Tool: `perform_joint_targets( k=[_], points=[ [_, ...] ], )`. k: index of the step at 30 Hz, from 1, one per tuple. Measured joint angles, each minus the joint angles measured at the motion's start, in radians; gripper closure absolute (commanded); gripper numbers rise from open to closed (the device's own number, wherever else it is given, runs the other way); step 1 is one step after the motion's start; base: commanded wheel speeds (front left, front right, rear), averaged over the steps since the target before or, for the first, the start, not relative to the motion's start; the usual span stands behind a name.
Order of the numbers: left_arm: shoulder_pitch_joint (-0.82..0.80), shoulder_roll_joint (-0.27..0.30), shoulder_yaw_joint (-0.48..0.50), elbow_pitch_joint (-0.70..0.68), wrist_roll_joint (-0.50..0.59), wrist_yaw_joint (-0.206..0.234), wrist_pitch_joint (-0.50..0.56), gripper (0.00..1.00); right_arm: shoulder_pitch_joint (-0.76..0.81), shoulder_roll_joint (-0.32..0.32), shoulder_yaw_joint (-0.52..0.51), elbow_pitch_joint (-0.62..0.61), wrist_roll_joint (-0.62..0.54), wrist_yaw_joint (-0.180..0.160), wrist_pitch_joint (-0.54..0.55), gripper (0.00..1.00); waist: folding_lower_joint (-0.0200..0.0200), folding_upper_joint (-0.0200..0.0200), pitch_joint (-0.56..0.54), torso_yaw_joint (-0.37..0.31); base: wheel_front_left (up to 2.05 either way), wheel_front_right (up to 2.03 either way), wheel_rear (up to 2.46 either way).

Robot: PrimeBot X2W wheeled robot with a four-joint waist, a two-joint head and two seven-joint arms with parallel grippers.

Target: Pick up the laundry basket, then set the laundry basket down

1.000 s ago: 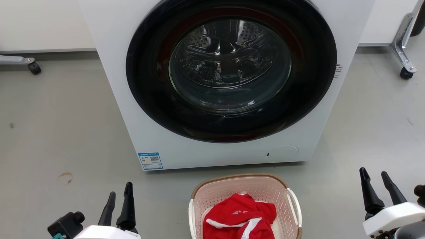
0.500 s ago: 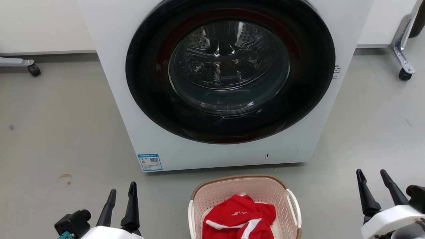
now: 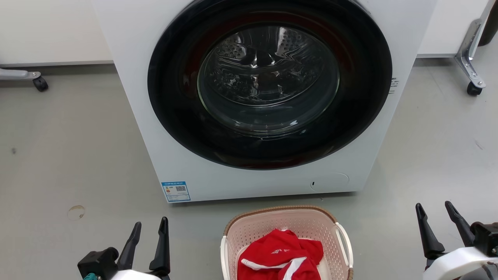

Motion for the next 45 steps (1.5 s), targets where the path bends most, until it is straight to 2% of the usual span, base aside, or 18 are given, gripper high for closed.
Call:
perform_joint_targets(
  k=[21, 25, 36, 45],
  points=[
    [0.009, 0.008, -0.014, 0.016, 0.202, -0.001, -0.053, 0.00, 0.000, -0.001, 0.014, 0.010, -0.196, 0.007, -0.061, 0.00, 0.0000, 0.0000, -0.004, -0.003, 0.00, 0.00, 0.00],
    [0.009, 0.008, -0.014, 0.020, 0.202, -0.001, -0.053, 0.00, 0.000, -0.001, 0.013, 0.011, -0.194, 0.007, -0.061, 0.00, 0.0000, 0.0000, -0.004, -0.004, 0.00, 0.00, 0.00],
    [0.009, 0.008, -0.013, 0.030, 0.194, 0.000, -0.053, 0.00, 0.001, 0.004, 0.006, 0.026, -0.096, 0.007, -0.061, 0.00, 0.0001, 0.0000, 0.000, -0.003, 0.00, 0.00, 0.00],
    [0.009, 0.009, -0.011, 0.030, 0.194, 0.000, -0.053, 0.00, 0.001, 0.004, 0.007, 0.031, -0.101, 0.007, -0.061, 0.00, 0.0000, 0.0000, 0.003, -0.002, 0.00, 0.00, 0.00]
  ],
)
